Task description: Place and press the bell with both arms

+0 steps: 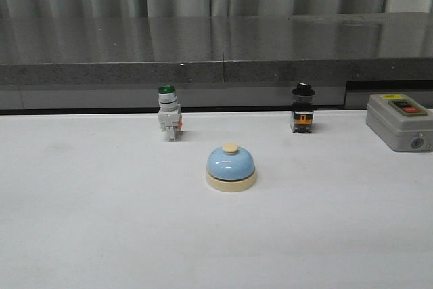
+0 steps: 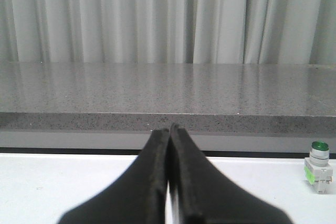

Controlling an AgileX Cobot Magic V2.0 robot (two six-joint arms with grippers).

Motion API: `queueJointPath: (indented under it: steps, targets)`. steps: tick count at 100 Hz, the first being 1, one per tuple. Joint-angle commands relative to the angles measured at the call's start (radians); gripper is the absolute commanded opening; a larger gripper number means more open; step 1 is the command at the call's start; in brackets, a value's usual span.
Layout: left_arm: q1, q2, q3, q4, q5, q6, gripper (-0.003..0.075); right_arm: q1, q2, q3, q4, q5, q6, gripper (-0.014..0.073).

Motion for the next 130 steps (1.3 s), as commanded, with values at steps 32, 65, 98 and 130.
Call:
queueJointPath:
  steps: [32, 65, 98, 130]
  targets:
    - [0.002, -0.031, 0.043, -0.01, -0.042, -0.019, -0.002, 0.002, -0.018, -0.014, -0.008, -0.084, -0.004, -0.006]
    - [0.002, -0.031, 0.043, -0.01, -0.042, -0.019, -0.002, 0.002, -0.018, -0.014, -0.008, -0.084, -0.004, -0.006]
    - [0.002, -0.031, 0.043, -0.01, -0.042, -0.019, -0.002, 0.002, -0.018, -0.014, -0.008, -0.084, -0.004, -0.006]
    - [0.002, -0.031, 0.043, -0.01, -0.042, -0.019, -0.002, 0.002, -0.018, -0.014, -0.008, -0.091, -0.004, -0.006]
